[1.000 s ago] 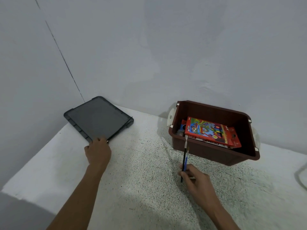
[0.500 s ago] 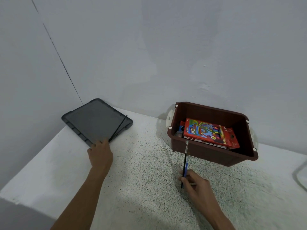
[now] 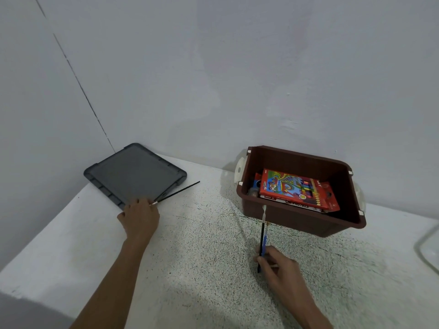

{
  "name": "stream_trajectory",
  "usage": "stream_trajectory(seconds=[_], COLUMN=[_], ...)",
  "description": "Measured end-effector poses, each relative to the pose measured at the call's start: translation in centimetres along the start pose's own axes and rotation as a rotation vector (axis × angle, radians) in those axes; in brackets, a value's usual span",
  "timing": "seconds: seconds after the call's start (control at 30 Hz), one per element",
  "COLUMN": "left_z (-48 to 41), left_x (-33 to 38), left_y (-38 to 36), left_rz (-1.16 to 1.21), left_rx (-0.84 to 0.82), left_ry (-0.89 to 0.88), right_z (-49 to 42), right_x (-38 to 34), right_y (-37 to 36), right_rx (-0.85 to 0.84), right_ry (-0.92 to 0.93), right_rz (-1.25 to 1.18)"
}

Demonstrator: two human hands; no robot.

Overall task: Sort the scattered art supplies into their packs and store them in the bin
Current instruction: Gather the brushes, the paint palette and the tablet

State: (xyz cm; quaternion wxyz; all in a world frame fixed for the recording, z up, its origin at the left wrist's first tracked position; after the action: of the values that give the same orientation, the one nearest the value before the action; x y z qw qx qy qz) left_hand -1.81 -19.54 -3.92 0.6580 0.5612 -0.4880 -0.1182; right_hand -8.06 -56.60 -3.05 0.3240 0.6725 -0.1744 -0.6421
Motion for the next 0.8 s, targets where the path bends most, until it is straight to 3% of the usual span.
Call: stream_trajectory(seconds=[0.1, 0.27, 0.57, 0.8], left_z=[0.7, 3.8, 11.6, 14.3], left_x=[2.0, 7.7, 15.7, 17.3], left_y=[1.8, 5.2, 5.8, 2.7], left_rz=[0.288, 0.809, 0.915, 0.93], left_rx=[0.077, -0.03, -0.435, -0.684], left_ry=[-0.128, -0.273, -0.563, -0.48], right_z=[-0.1, -0.6, -0.7, 0.4], right_x=[-0.1, -0.9, -2.0, -1.2], right_y=[0.2, 0.4, 0.1, 0.6], right_rx=[0.005, 0.014, 0.065, 0.086], right_ry=[0.008, 0.044, 0.086, 0.08], right_rz=[0.007, 0.038, 0.095, 0.134])
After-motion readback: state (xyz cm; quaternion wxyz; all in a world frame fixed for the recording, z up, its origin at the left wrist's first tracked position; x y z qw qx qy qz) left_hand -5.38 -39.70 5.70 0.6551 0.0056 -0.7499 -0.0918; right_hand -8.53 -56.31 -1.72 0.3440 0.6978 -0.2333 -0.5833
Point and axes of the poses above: each hand's wrist, its own z-axis away from the middle knuckle, its own y-axis out of the back of the hand, x = y × z, the point moved 4 cm from there along -z, towards the middle knuckle, and after that the axes turned 11 degrees about z, right-handed, at the moved point
